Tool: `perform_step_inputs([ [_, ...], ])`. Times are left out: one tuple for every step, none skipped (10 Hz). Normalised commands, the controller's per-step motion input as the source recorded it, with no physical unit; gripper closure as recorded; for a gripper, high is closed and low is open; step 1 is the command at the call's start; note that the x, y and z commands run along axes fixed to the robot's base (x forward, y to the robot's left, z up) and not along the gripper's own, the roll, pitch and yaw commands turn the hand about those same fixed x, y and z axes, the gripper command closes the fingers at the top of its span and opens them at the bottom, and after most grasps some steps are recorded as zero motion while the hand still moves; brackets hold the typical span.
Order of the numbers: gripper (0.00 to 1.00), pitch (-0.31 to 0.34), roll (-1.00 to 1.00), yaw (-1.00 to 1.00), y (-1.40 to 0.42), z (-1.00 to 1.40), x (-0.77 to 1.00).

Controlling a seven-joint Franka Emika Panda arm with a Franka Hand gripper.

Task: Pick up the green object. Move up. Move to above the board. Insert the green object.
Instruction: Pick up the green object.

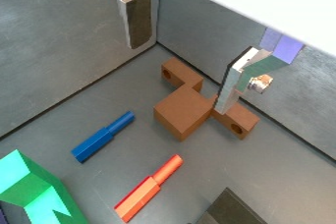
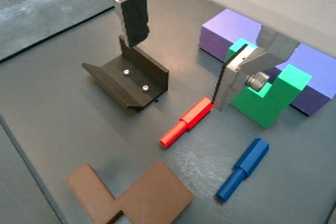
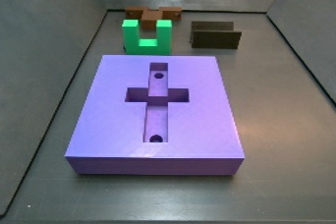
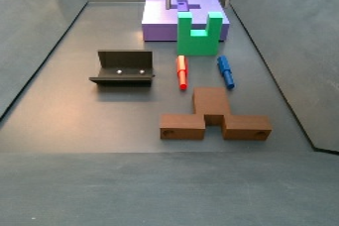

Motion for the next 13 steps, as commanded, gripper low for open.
perform_step_inputs([
  [0.0,0.0,-0.03,0.0,0.0,0.0,0.0],
  [0.0,0.0,0.0,0.0,-0.08,0.0,0.0],
  [0.0,-0.073,-0.05,0.0,-0.33,-0.18,0.0],
  [0.0,-0.156,-0.06,0.08,-0.88,-0.15,0.0],
  [0.0,-0.156,-0.12,0.0,-0.91,-0.11,0.0],
  [0.0,-0.077,-0.12,0.0,-0.9,-0.31,0.19],
  [0.0,-0.1,-0.15,0.0,-0.86,-0.49,0.18],
  [0.0,-0.084,-0.15,0.01,-0.87,-0.52,0.2],
  [0.0,-0.11,-0.15,0.01,-0.79,-0.44,0.15],
  [0.0,-0.121,-0.11,0.03,-0.68,-0.28,0.12],
  [0.0,-0.107,-0.01,0.01,-0.59,-0.21,0.03],
  [0.0,-0.074,0.0,0.0,-0.45,-0.19,0.0],
  [0.0,-0.097,0.0,0.01,-0.24,-0.32,0.0],
])
